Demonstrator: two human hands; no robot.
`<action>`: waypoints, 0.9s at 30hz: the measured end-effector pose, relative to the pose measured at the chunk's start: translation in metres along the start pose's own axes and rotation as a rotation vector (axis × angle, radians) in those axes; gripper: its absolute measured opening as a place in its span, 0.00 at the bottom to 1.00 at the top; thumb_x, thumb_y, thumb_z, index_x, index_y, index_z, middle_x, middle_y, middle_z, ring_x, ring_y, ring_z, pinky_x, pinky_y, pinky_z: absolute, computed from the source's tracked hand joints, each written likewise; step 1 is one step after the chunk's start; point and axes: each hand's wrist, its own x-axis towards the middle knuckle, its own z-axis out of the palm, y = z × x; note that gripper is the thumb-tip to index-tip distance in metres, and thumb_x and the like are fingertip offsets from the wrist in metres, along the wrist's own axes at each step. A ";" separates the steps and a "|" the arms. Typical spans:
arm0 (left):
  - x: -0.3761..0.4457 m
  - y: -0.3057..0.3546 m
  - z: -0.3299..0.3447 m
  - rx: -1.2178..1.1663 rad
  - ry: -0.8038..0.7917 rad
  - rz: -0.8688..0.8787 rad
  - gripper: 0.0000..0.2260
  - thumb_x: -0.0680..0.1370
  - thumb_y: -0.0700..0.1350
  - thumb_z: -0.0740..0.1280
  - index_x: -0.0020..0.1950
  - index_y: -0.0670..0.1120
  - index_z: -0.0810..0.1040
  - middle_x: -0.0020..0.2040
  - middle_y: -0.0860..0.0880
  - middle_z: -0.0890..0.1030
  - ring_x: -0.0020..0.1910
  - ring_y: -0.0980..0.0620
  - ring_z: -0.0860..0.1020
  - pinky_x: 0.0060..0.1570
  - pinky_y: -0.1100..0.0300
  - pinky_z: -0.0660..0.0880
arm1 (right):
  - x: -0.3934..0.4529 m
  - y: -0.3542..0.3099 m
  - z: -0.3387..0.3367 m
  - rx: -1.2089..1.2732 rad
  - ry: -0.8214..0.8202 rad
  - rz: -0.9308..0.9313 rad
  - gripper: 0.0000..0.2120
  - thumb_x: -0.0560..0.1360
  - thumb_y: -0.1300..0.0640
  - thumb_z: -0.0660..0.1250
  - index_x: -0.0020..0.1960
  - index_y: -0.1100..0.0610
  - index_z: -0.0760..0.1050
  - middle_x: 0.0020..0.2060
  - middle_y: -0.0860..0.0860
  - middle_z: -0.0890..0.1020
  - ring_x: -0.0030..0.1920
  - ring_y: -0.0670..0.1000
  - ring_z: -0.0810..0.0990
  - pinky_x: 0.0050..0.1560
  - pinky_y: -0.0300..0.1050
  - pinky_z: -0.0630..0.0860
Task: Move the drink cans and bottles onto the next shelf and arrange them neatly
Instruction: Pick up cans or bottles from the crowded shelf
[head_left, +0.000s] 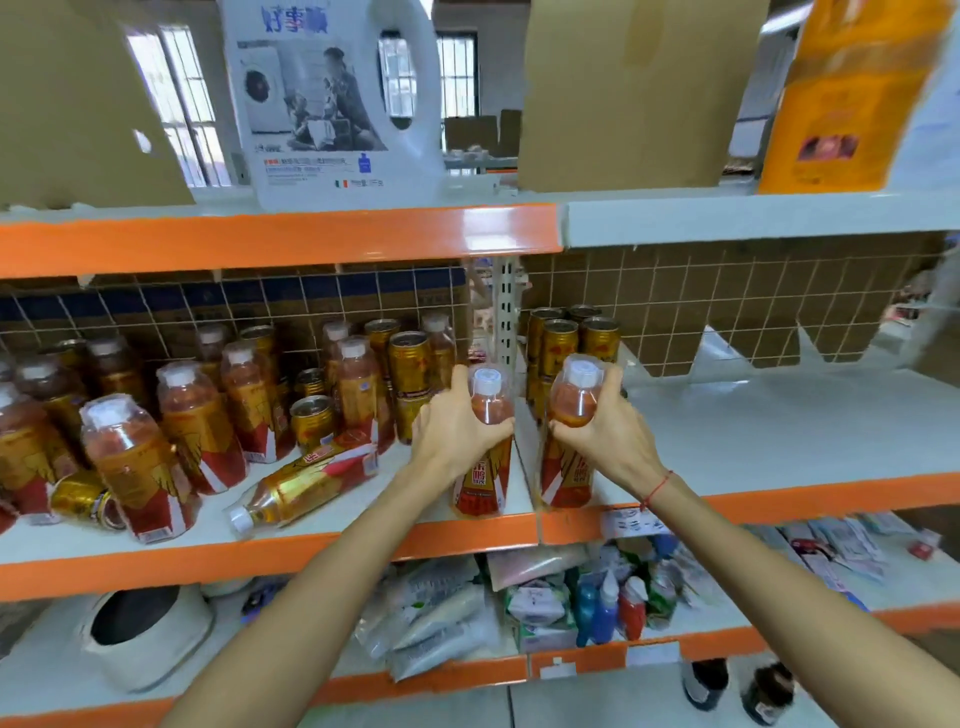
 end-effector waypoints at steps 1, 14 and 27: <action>-0.001 0.012 0.007 0.001 0.007 -0.007 0.29 0.69 0.60 0.71 0.63 0.48 0.65 0.53 0.47 0.81 0.53 0.43 0.80 0.46 0.55 0.73 | 0.002 0.011 -0.011 0.005 -0.002 -0.004 0.36 0.67 0.46 0.73 0.65 0.54 0.56 0.51 0.54 0.79 0.49 0.58 0.80 0.40 0.47 0.74; 0.002 0.144 0.094 -0.095 -0.016 -0.067 0.30 0.69 0.56 0.74 0.65 0.49 0.65 0.54 0.48 0.80 0.50 0.50 0.79 0.42 0.62 0.71 | 0.037 0.140 -0.128 0.013 -0.095 0.006 0.36 0.69 0.52 0.74 0.67 0.55 0.55 0.50 0.52 0.77 0.48 0.55 0.80 0.46 0.52 0.80; 0.028 0.194 0.156 -0.094 -0.027 -0.047 0.30 0.68 0.57 0.73 0.64 0.49 0.65 0.52 0.49 0.80 0.49 0.47 0.80 0.46 0.53 0.79 | 0.069 0.213 -0.169 0.040 -0.065 0.095 0.38 0.70 0.51 0.73 0.70 0.54 0.53 0.57 0.55 0.77 0.53 0.56 0.79 0.46 0.48 0.77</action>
